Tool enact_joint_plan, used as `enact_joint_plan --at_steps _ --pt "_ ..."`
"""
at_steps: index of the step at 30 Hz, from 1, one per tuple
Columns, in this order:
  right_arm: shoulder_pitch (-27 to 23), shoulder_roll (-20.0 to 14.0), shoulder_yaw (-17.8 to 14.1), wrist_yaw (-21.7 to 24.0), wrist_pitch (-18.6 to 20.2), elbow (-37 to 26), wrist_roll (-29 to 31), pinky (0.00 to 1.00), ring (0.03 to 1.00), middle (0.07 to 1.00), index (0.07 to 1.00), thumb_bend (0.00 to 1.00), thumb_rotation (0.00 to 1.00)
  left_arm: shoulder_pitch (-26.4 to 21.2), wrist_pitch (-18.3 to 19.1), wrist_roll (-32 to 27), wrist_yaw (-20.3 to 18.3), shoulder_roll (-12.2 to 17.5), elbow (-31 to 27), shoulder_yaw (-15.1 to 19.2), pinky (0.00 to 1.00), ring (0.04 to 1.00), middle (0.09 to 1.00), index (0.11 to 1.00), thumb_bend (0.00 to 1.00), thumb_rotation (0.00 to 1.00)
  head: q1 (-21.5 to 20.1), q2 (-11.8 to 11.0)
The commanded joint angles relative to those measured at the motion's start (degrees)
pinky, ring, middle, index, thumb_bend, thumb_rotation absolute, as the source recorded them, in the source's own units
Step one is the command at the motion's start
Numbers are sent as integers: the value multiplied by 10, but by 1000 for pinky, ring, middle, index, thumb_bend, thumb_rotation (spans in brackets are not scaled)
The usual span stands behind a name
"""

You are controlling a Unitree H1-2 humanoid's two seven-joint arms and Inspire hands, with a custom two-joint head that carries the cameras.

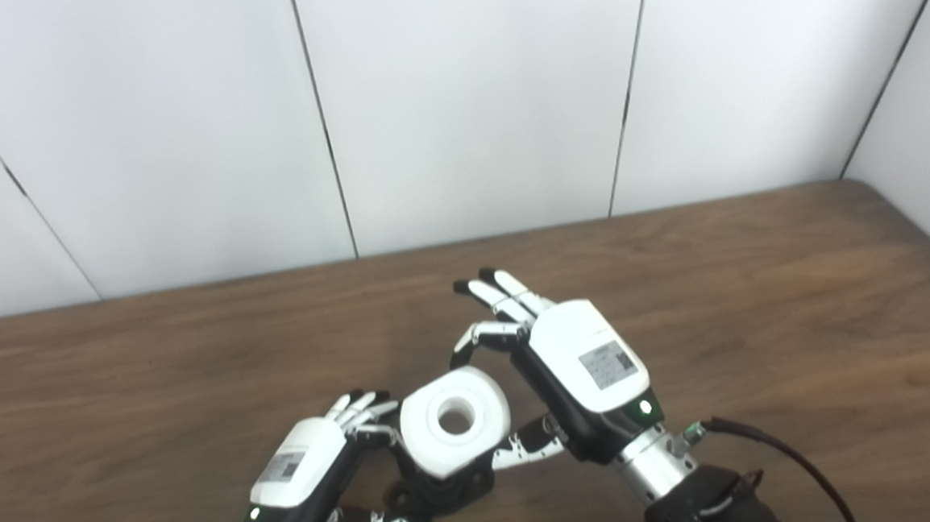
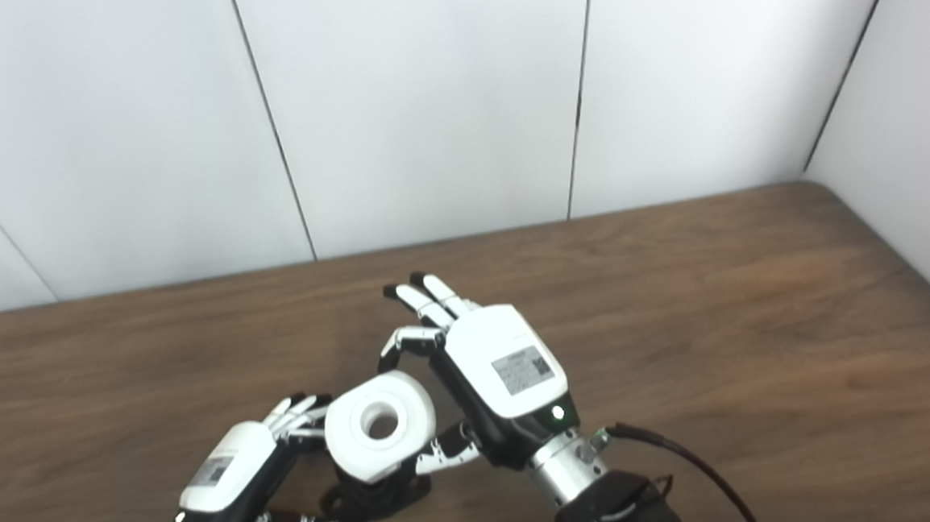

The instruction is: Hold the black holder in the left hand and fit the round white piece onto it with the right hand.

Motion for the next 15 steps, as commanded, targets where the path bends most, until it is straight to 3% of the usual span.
enact_joint_plan --at_steps 1,15 --pt "-9 4 -6 -1 -16 -25 5 761 950 907 477 511 142 -10 -9 4 6 1 -13 0 1000 958 876 480 516 48 1 1" --pt "1 6 -10 22 -24 -28 22 778 967 914 477 510 144 -15 6 12 -11 -5 -23 -5 1000 976 884 480 515 49 20 7"
